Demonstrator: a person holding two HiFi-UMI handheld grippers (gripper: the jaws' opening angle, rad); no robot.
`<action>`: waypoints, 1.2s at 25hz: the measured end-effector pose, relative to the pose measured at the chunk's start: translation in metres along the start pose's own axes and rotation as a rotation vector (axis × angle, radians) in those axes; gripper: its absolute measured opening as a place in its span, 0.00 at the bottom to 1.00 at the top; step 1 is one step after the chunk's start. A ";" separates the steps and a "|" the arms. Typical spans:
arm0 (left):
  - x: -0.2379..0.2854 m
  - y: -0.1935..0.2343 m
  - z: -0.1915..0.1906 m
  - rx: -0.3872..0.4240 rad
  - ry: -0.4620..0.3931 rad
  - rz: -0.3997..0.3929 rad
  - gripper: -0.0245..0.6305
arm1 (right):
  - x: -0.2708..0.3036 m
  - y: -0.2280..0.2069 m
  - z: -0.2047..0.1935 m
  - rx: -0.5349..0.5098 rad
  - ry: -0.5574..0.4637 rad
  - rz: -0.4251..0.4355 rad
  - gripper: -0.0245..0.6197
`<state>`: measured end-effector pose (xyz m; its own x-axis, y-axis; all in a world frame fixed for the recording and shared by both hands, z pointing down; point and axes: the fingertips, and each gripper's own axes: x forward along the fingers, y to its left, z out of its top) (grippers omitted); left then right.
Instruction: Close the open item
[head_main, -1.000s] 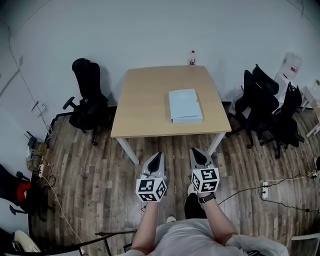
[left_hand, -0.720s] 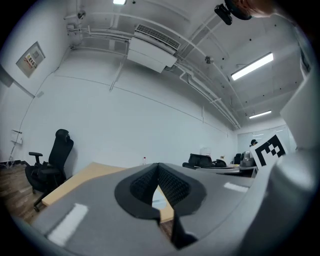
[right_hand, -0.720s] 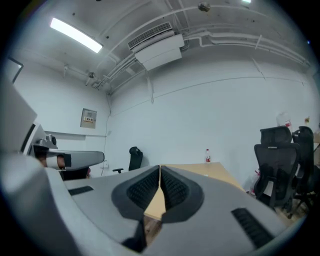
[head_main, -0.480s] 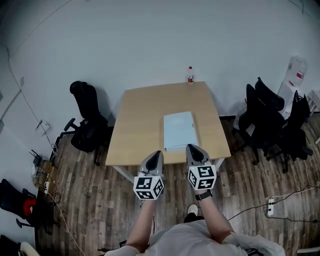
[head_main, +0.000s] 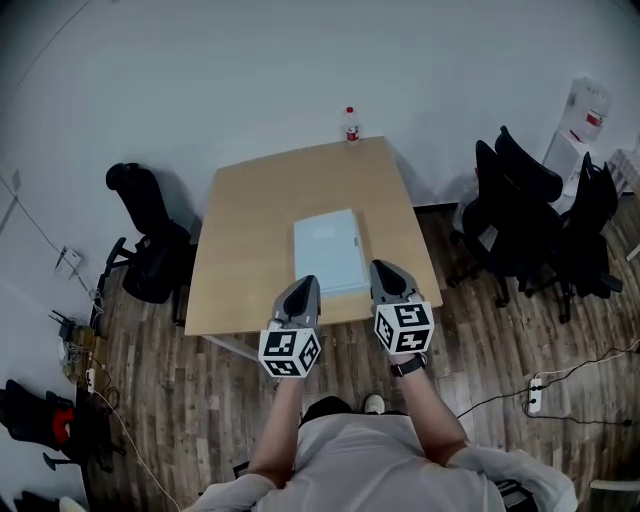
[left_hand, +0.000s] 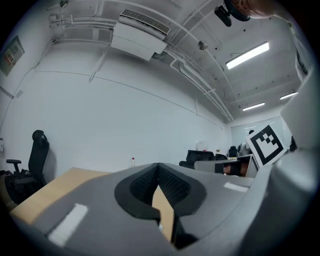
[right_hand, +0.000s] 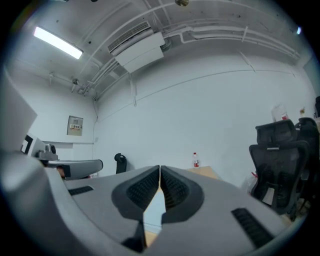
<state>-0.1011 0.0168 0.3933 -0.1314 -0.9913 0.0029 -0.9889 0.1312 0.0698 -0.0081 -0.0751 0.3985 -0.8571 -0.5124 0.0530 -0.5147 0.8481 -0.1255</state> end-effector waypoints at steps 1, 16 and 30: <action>0.005 0.001 -0.004 -0.002 0.008 0.004 0.05 | 0.003 -0.004 -0.004 0.004 0.010 0.003 0.06; 0.120 0.050 -0.019 -0.008 0.027 -0.062 0.05 | 0.095 -0.043 -0.031 -0.024 0.102 0.007 0.06; 0.250 0.097 -0.052 0.030 0.150 -0.245 0.05 | 0.206 -0.082 -0.045 -0.038 0.182 -0.065 0.06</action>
<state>-0.2266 -0.2186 0.4527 0.1211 -0.9832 0.1369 -0.9918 -0.1143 0.0566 -0.1431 -0.2440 0.4646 -0.8095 -0.5364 0.2387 -0.5666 0.8203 -0.0782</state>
